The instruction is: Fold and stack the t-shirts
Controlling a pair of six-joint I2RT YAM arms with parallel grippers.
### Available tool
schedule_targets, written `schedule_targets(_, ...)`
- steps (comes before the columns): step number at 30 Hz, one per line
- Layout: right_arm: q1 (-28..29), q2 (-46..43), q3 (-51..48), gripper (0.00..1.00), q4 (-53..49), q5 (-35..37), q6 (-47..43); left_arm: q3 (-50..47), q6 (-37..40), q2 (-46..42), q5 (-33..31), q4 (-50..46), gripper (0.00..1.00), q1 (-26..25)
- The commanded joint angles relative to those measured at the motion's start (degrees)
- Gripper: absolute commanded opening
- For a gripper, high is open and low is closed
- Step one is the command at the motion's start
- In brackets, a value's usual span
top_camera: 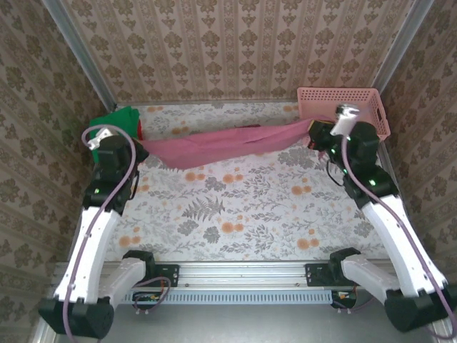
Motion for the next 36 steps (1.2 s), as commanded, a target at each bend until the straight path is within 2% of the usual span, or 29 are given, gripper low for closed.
schedule_targets(1, 0.03, -8.77, -2.14, 0.00, -4.12, 1.39, -0.84, -0.53, 2.37, -6.44, -1.34, -7.52, 0.00, 0.24)
schedule_targets(4, 0.02, -12.78, -1.67, 0.00, -9.26, 2.97, -2.36, -0.79, 2.10, -9.77, -0.10, -9.20, 0.00, 0.17)
schedule_targets(7, 0.03, -11.34, -1.75, 0.00, -9.92, 3.76, -3.22, -0.25, 2.43, -8.63, 1.23, -7.73, 0.00, 0.11)
schedule_targets(13, -0.19, 0.70, -1.48, 0.00, -5.25, 3.32, -2.56, 0.92, 3.99, 2.34, 2.47, -0.65, 0.00, 0.17)
schedule_targets(17, -0.89, 14.42, 4.04, 0.00, -1.18, 3.16, -5.05, 4.82, 5.87, 13.14, 2.14, 5.40, 0.00, 0.84)
schedule_targets(19, -1.53, 22.48, 9.03, 0.00, 2.19, 1.90, -5.44, 8.89, 6.79, 19.02, 2.15, 8.04, 0.00, 1.79)
schedule_targets(22, -1.89, 35.82, 21.74, 0.00, 4.39, -1.57, -5.92, 18.83, 7.66, 28.64, 4.02, 10.40, 0.00, 4.23)
schedule_targets(27, -1.90, 50.64, 47.56, 0.00, 0.95, -6.11, -5.82, 44.15, 10.99, 42.37, 7.45, 6.30, 0.00, 6.68)
schedule_targets(30, -1.93, 53.85, 59.45, 0.00, -1.08, -7.83, -5.38, 58.06, 13.58, 46.01, 8.54, 2.50, 0.00, 7.06)
schedule_targets(32, -2.06, 53.57, 63.31, 0.00, -1.80, -8.06, -5.34, 65.36, 15.29, 46.54, 9.24, -0.20, 0.00, 6.97)
schedule_targets(34, -2.31, 51.95, 64.23, 0.00, -2.50, -7.78, -5.48, 68.94, 16.45, 45.36, 9.22, -1.31, 0.00, 6.95)
schedule_targets(36, -2.67, 48.99, 61.01, 0.00, -2.80, -7.44, -5.76, 67.94, 17.40, 42.42, 8.72, -0.53, 0.00, 6.74)
